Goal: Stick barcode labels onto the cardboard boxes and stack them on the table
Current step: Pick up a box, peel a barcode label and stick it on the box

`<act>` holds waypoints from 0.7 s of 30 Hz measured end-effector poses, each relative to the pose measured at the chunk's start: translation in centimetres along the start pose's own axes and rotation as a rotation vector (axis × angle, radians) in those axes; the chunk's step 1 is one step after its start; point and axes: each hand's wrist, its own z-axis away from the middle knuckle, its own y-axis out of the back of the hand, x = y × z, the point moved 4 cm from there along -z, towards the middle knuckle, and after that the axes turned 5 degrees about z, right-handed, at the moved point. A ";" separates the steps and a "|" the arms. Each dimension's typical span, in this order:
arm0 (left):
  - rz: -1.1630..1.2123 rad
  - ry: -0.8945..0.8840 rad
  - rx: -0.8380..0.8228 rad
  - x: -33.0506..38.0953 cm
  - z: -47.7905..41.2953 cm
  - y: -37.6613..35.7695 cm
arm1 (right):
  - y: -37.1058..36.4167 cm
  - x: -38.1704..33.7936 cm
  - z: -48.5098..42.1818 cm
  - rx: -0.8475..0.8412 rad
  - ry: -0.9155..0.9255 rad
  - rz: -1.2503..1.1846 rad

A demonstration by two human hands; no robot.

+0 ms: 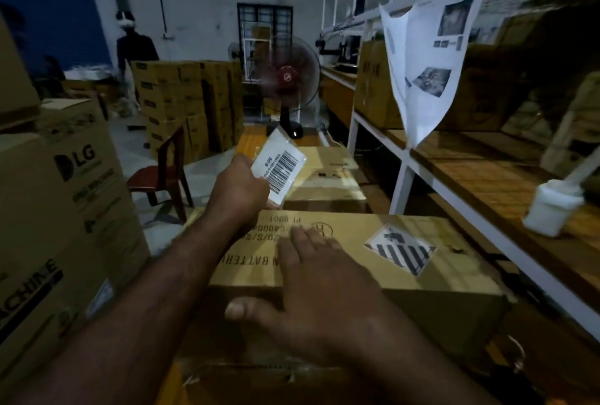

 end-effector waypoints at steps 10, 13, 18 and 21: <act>-0.020 -0.053 0.008 0.5 0.3 0.0 | 0.8 2.1 -4.4 0.036 0.010 -0.015; 0.043 -0.035 0.008 0.7 0.4 0.0 | 0.5 2.2 -0.3 0.031 0.066 -0.013; 0.380 0.056 0.065 0.3 1.2 3.1 | 2.3 6.5 4.5 0.097 -0.106 -0.280; 0.400 0.104 0.134 -0.3 2.9 6.5 | 2.2 11.6 5.2 0.194 -0.328 -0.190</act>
